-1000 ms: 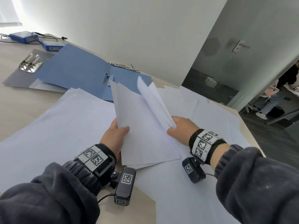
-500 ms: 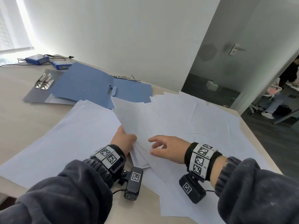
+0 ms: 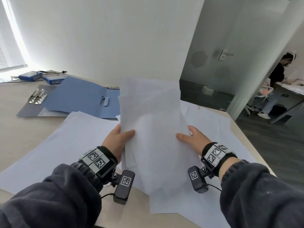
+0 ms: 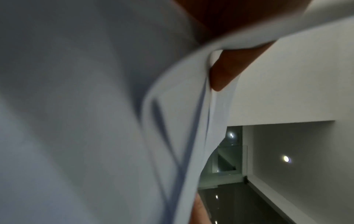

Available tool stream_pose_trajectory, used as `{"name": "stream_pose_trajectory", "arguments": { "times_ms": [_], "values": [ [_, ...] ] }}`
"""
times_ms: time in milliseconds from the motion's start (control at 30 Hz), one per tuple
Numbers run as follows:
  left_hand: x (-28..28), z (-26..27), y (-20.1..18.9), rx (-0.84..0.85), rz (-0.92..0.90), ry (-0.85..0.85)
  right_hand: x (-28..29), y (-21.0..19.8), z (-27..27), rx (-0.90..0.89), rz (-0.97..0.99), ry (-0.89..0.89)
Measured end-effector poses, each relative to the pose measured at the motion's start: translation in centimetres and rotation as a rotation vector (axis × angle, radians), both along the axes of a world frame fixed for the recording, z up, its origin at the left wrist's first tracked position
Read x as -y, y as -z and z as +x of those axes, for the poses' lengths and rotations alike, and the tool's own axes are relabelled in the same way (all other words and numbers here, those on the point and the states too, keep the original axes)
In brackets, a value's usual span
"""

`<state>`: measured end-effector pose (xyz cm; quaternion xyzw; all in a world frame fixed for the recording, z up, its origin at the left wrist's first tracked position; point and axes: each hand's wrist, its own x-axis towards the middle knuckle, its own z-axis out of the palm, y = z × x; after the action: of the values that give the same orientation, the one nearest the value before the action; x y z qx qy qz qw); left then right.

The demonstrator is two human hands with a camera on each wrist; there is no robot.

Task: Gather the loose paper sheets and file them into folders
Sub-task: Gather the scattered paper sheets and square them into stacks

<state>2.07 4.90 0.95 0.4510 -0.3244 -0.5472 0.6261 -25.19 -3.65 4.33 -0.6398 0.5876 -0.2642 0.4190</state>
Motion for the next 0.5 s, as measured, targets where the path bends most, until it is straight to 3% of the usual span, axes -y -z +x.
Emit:
{"name": "stream_pose_trajectory", "arguments": {
  "times_ms": [100,267,500],
  "values": [
    [0.1,-1.2,0.3,-0.045,0.046,0.020,-0.2,0.6,-0.7,-0.005,0.026,0.040],
    [0.1,-2.7,3.2,0.022,0.209,0.191,0.2,4.0,-1.6,0.024,0.052,0.122],
    [1.7,-2.8,4.0,0.179,0.310,0.220,-0.1,4.9,-1.0,-0.269,0.178,-0.178]
  ]
}}
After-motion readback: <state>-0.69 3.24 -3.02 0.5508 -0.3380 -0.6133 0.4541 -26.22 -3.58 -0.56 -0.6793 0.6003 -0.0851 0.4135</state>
